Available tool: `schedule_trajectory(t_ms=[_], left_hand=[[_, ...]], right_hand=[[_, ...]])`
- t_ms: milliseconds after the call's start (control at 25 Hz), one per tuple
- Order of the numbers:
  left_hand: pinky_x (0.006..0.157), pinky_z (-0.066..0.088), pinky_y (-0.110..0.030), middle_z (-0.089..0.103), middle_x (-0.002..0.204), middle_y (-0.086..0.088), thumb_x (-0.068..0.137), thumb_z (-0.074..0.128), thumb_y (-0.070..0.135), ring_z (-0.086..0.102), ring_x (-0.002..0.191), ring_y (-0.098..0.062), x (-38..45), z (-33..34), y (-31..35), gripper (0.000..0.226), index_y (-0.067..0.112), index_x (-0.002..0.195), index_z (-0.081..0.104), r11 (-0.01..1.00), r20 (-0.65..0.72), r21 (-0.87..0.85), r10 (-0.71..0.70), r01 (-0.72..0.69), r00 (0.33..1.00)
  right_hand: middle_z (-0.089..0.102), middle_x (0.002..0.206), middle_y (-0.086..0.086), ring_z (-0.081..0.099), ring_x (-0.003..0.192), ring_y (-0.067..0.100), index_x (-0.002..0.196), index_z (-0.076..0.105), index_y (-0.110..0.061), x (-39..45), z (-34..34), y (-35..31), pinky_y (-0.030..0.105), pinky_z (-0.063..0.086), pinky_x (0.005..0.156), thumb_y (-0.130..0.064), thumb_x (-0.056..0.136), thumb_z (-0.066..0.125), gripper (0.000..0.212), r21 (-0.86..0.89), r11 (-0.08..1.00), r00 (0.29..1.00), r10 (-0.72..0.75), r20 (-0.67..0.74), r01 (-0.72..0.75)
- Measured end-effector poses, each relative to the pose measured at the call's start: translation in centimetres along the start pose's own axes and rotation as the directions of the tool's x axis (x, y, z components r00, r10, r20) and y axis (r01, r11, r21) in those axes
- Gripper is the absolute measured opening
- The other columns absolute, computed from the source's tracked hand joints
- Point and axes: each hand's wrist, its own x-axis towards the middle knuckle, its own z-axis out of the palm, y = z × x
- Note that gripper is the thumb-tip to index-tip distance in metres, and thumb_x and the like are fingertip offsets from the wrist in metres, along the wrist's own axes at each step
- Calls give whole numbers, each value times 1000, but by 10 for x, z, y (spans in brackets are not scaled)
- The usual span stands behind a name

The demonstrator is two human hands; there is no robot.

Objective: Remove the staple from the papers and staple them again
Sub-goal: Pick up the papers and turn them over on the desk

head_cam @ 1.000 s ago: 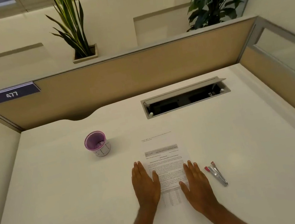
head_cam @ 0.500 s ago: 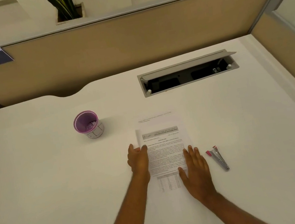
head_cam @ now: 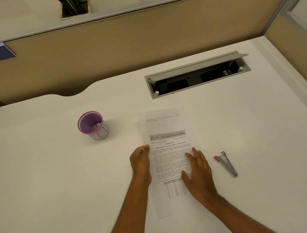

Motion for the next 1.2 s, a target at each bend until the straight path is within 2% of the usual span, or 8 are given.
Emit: schedule_trajectory(t_ms=[160, 320, 520, 680, 760, 920, 1040, 1200], left_hand=[[86, 61, -43, 80, 101, -10, 103, 57, 22, 76, 94, -32, -24, -2, 7, 21, 11, 96, 73, 999, 88, -40, 22, -18, 996], [86, 61, -38, 80, 106, -6, 102, 60, 25, 76, 99, -25, -58, 5, 12, 20, 14, 110, 75, 996, 196, -31, 91, -87, 976], [80, 63, -29, 79, 111, 3, 101, 62, 34, 76, 101, -17, -92, 9, 10, 23, 20, 115, 73, 986, 292, -39, 164, -160, 942], [90, 61, -36, 75, 120, -2, 98, 66, 33, 71, 110, -22, -95, 2, 23, 20, 20, 114, 71, 971, 261, 19, 223, -236, 939], [99, 56, -39, 63, 135, 2, 95, 71, 35, 61, 122, -20, -88, -5, 37, 28, 28, 121, 62, 905, 201, 127, 378, -407, 904], [116, 38, -54, 32, 164, 8, 78, 80, 54, 34, 148, -24, -73, -15, 85, 92, 42, 153, 28, 579, 261, 496, 612, -647, 747], [106, 48, -41, 49, 153, 9, 79, 83, 49, 50, 135, -15, -82, -16, 125, 97, 38, 157, 27, 467, 494, 533, 505, -706, 707], [104, 54, -41, 73, 122, 5, 85, 79, 44, 69, 114, -19, -77, -24, 147, 53, 24, 133, 66, 440, 740, 562, 111, -700, 664]], right_hand=[[33, 158, -7, 32, 143, 11, 147, 45, -25, 8, -8, -53, 23, 33, 112, -31, 97, 64, 53, 296, 954, 996, -59, 63, 38], [47, 143, -10, 47, 127, 8, 139, 48, -28, 13, -20, -89, 22, 45, 101, -34, 95, 68, 49, 535, 842, 997, 34, 75, -69], [55, 139, -2, 59, 122, 19, 136, 53, -22, 8, -46, -81, 30, 51, 98, -25, 100, 61, 37, 576, 812, 996, 58, 75, -91], [68, 124, -7, 66, 112, 15, 126, 65, -21, 9, -94, -68, 30, 55, 95, -14, 101, 58, 27, 557, 823, 982, 1, 190, -108], [76, 112, -7, 72, 105, 15, 115, 70, -20, 11, -120, -63, 33, 58, 90, -9, 97, 61, 23, 566, 819, 970, -51, 239, -96], [79, 104, -3, 76, 91, 18, 113, 68, -21, 12, -164, -73, 33, 60, 80, -11, 95, 67, 20, 499, 864, 905, -160, 395, -64], [78, 104, 0, 77, 87, 22, 114, 66, -24, 17, -187, -85, 36, 63, 75, -20, 92, 72, 22, 383, 923, 831, -193, 522, -27], [77, 105, 5, 78, 87, 27, 115, 63, -21, 31, -203, -96, 39, 64, 77, -20, 91, 73, 26, 285, 958, 743, -181, 644, -14]])
